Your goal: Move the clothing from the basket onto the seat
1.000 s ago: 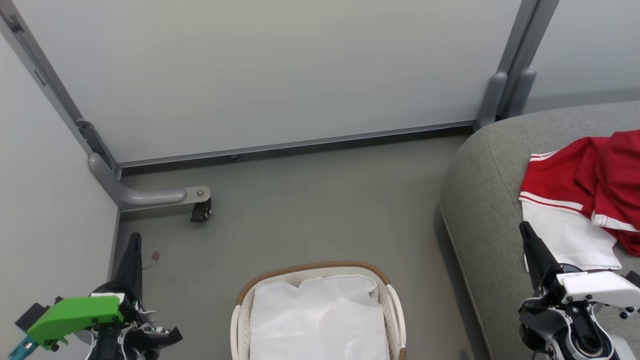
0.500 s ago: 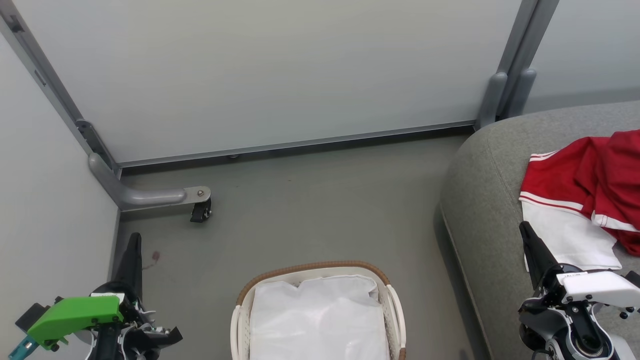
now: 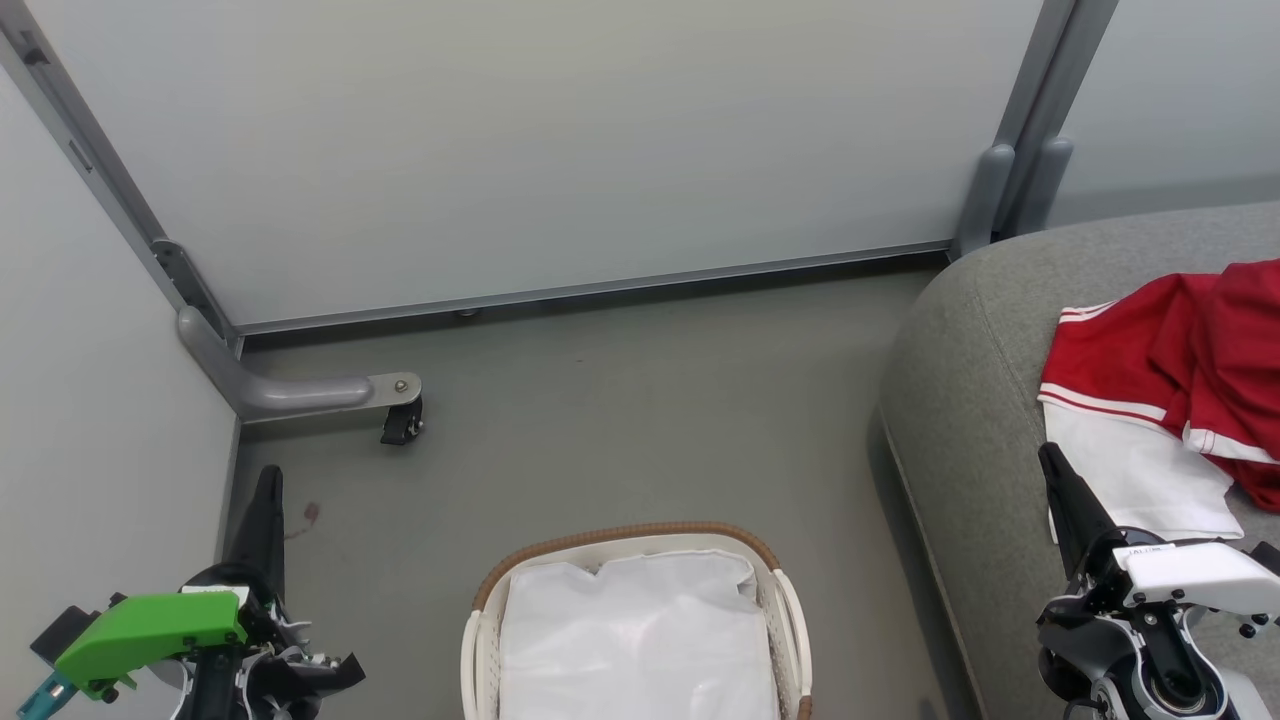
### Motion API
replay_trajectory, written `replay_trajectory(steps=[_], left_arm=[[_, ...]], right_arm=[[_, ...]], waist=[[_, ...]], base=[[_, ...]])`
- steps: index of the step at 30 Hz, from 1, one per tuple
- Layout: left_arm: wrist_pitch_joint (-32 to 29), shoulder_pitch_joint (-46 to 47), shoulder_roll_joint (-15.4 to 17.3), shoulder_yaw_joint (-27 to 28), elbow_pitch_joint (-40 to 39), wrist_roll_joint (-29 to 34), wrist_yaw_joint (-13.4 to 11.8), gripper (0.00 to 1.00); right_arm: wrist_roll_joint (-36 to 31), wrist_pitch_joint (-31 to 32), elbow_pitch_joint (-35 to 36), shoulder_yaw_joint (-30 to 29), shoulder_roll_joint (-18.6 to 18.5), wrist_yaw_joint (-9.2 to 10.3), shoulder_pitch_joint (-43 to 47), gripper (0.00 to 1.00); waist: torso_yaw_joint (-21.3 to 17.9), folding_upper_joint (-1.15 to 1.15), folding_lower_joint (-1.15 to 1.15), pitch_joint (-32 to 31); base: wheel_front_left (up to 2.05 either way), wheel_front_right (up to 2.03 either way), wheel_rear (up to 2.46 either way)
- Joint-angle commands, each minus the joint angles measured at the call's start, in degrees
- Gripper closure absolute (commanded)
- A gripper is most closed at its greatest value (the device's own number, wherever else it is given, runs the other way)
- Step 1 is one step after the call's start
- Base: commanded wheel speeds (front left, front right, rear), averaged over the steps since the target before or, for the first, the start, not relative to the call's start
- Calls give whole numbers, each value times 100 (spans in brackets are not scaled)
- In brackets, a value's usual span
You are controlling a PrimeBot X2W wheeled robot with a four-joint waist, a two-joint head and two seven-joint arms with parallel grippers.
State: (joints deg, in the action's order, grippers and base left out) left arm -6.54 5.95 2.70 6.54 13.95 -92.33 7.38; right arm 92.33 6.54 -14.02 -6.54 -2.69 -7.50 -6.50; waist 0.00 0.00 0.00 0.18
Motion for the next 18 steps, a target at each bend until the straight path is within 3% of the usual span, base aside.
replay_trajectory(steps=[1,18], left_arm=[[-19,55,33,11,0,-18,24,100],[-19,55,33,10,1,-18,24,100]], right_arm=[[18,20,18,-11,-36,2,60,100],[18,19,18,-10,-36,2,60,100]], waist=[[0,0,0,0],[0,0,0,0]], base=[[0,0,0],[0,0,0]])
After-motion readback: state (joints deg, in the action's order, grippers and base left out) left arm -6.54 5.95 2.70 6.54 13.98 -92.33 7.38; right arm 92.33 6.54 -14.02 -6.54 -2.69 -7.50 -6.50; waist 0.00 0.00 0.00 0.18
